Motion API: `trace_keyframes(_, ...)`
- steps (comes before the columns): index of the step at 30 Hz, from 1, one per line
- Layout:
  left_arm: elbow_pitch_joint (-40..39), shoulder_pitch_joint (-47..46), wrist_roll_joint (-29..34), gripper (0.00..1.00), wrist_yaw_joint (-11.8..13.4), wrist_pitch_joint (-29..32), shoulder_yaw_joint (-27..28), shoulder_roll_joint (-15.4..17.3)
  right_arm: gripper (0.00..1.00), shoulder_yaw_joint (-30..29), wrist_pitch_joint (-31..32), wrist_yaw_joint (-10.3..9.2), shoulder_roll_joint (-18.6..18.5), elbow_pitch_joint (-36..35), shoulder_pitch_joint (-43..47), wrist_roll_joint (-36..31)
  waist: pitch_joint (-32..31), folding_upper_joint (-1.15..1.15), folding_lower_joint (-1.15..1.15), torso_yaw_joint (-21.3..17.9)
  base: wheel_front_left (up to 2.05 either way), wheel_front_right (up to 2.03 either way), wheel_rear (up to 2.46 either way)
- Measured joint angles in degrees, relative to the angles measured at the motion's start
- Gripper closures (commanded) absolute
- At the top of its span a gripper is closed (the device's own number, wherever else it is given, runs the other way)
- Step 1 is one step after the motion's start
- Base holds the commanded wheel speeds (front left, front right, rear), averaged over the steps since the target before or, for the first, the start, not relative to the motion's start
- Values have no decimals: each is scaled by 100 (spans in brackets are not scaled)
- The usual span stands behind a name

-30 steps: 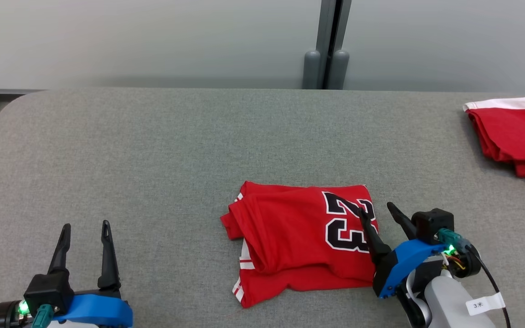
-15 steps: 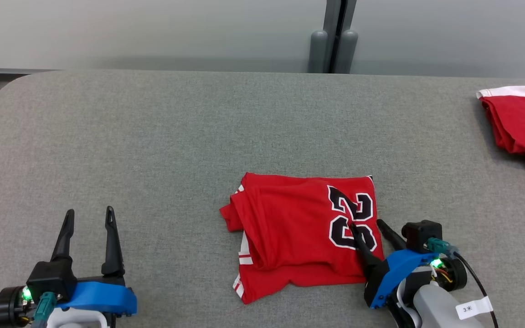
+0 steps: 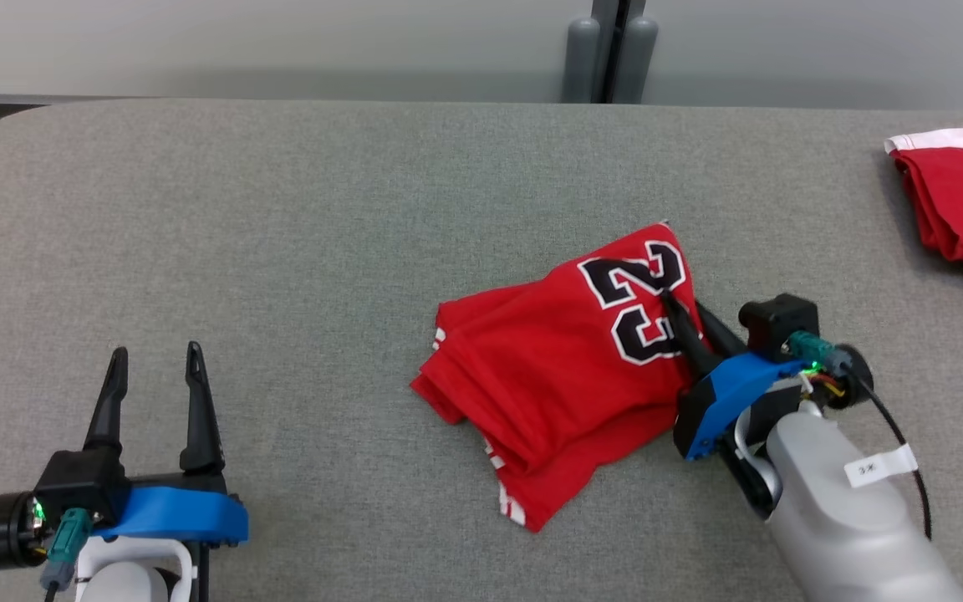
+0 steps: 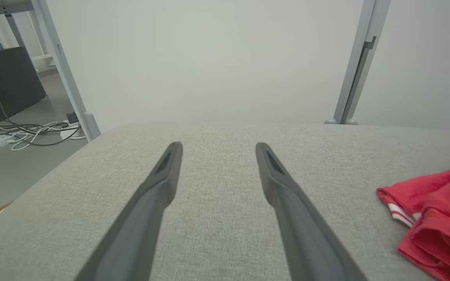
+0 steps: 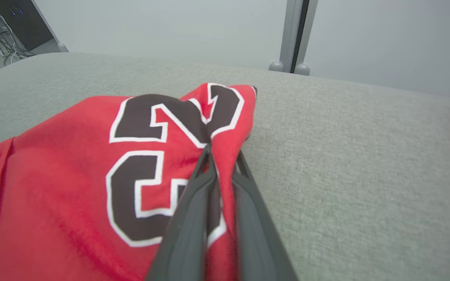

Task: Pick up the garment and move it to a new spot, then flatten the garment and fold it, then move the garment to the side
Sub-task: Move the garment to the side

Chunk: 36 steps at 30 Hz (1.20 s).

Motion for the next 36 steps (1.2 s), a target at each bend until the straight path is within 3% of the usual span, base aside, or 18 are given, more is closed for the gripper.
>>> trace_keyframes(6, -208, -277, 0, 0, -36, 0, -38, -14, 100, 109, 1, 0, -400, -178, -631, -538, 323, 0, 0, -85, 0, 0, 0)
trace_keyframes(13, -592, -552, 46, 0, -69, -1, -37, 49, 100, 415, 0, 1, -991, -354, -1602, -657, 952, 1, 2, -462, 0, 0, 0)
trace_keyframes(26, -1301, -640, 207, 0, -101, -1, 43, 475, 100, 567, 132, 1, -2061, -571, -2748, -130, 1735, 1, 0, -1542, 0, 0, 0)
trace_keyframes(36, -1831, -728, 259, 0, -112, 127, -67, 656, 100, 569, 512, 1, -3162, -397, -3282, 278, 2183, 0, 1, -1747, 0, 0, 0)
